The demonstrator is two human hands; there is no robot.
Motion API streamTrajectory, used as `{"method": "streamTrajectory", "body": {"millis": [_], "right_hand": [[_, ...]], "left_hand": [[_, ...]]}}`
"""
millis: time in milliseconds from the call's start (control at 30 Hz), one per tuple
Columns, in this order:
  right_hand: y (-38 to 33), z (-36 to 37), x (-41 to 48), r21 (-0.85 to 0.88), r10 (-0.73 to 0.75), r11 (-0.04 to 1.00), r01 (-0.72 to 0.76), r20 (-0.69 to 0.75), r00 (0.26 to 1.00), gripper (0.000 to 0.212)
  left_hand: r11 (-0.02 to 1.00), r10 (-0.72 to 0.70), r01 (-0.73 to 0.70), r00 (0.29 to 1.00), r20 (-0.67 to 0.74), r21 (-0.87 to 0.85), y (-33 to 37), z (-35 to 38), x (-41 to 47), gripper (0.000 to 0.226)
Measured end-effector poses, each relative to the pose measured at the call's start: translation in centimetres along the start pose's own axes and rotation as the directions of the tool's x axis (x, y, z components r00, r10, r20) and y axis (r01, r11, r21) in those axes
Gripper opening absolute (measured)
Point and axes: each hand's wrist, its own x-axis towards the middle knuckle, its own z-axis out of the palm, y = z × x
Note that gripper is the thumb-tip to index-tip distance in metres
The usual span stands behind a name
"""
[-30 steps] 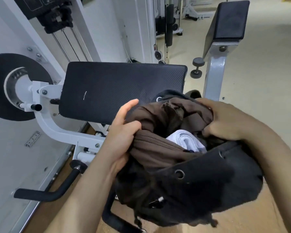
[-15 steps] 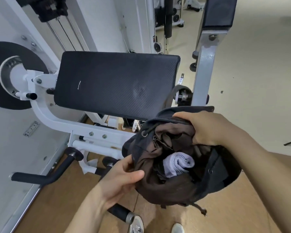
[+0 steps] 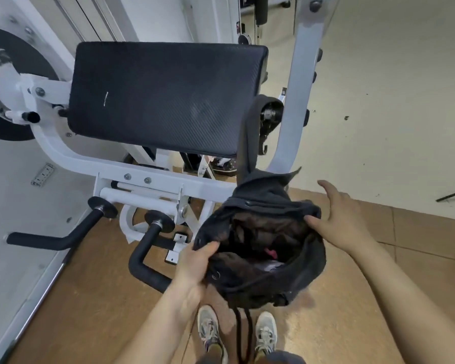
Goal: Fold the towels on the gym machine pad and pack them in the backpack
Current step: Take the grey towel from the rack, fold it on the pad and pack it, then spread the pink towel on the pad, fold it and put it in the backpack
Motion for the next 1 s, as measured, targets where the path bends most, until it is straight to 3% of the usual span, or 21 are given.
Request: {"method": "streamTrajectory", "body": {"millis": [33, 67, 133, 167, 233, 267, 400, 467, 567, 633, 700, 800, 1000], "right_hand": [[0.8, 1.1, -0.3, 0.241, 0.18, 0.949, -0.202, 0.108, 0.978, 0.077], [1.2, 2.3, -0.8, 0.412, 0.303, 0.82, -0.396, 0.274, 0.913, 0.065], [1.2, 5.3, -1.5, 0.551, 0.362, 0.601, -0.579, 0.458, 0.812, 0.028], [0.8, 6.6, -1.8, 0.592, 0.369, 0.565, -0.574, 0.441, 0.818, 0.016], [0.0, 8.7, -2.0, 0.62, 0.373, 0.633, -0.464, 0.281, 0.884, 0.015], [-0.4, 9.1, -2.2, 0.632, 0.376, 0.663, -0.401, 0.181, 0.909, 0.014], [-2.0, 8.0, -3.3, 0.701, 0.306, 0.678, -0.221, 0.004, 0.952, 0.016], [-3.3, 7.7, -3.1, 0.626, 0.231, 0.758, -0.183, 0.004, 0.973, 0.02], [-5.3, 6.9, -2.2, 0.364, 0.096, 0.922, -0.133, 0.117, 0.988, 0.021], [-5.9, 5.7, -1.7, 0.359, 0.054, 0.926, -0.116, 0.177, 0.983, 0.03], [-6.7, 3.6, -1.1, 0.433, 0.047, 0.896, -0.101, 0.133, 0.99, 0.036], [-7.8, -0.4, 0.2, 0.425, 0.044, 0.905, -0.029, -0.026, 0.999, 0.024], [-7.5, -9.0, 2.4, 0.181, -0.22, 0.954, 0.238, -0.113, 0.969, 0.023]], "left_hand": [[0.999, 0.004, -0.003, 0.999, -0.04, 0.036, -0.1, -0.5, 1.5, 0.02], [0.994, 0.025, -0.019, 0.998, -0.056, 0.103, -0.2, -0.8, 2.7, 0.022], [0.935, 0.133, -0.118, 0.991, -0.023, 0.335, -0.1, -0.9, 4.4, 0.017], [0.845, 0.219, -0.195, 0.976, 0.011, 0.497, 0.1, -1.2, 5.2, 0.013], [0.568, 0.353, -0.276, 0.933, 0.073, 0.775, 0.9, -2.1, 6.2, 0.005], [0.48, 0.378, -0.267, 0.923, 0.078, 0.836, 1.5, -2.8, 6.7, 0.009], [0.31, 0.324, -0.133, 0.946, 0.027, 0.941, 4.4, -6.2, 9.3, 0.02], [0.36, 0.265, -0.167, 0.962, 0.07, 0.918, 5.4, -6.6, 10.3, 0.014], [0.587, 0.192, -0.247, 0.968, 0.164, 0.771, 5.8, -5.4, 10.3, 0.013], [0.638, 0.25, -0.318, 0.947, 0.203, 0.701, 6.6, -4.0, 9.8, 0.011], [0.639, 0.326, -0.408, 0.911, 0.252, 0.652, 8.1, -2.1, 8.8, 0.017], [0.612, 0.429, -0.535, 0.843, 0.324, 0.583, 11.0, 1.2, 6.5, 0.026], [0.396, 0.644, -0.807, 0.584, 0.494, 0.437, 16.7, 8.7, 2.3, 0.027]]}}
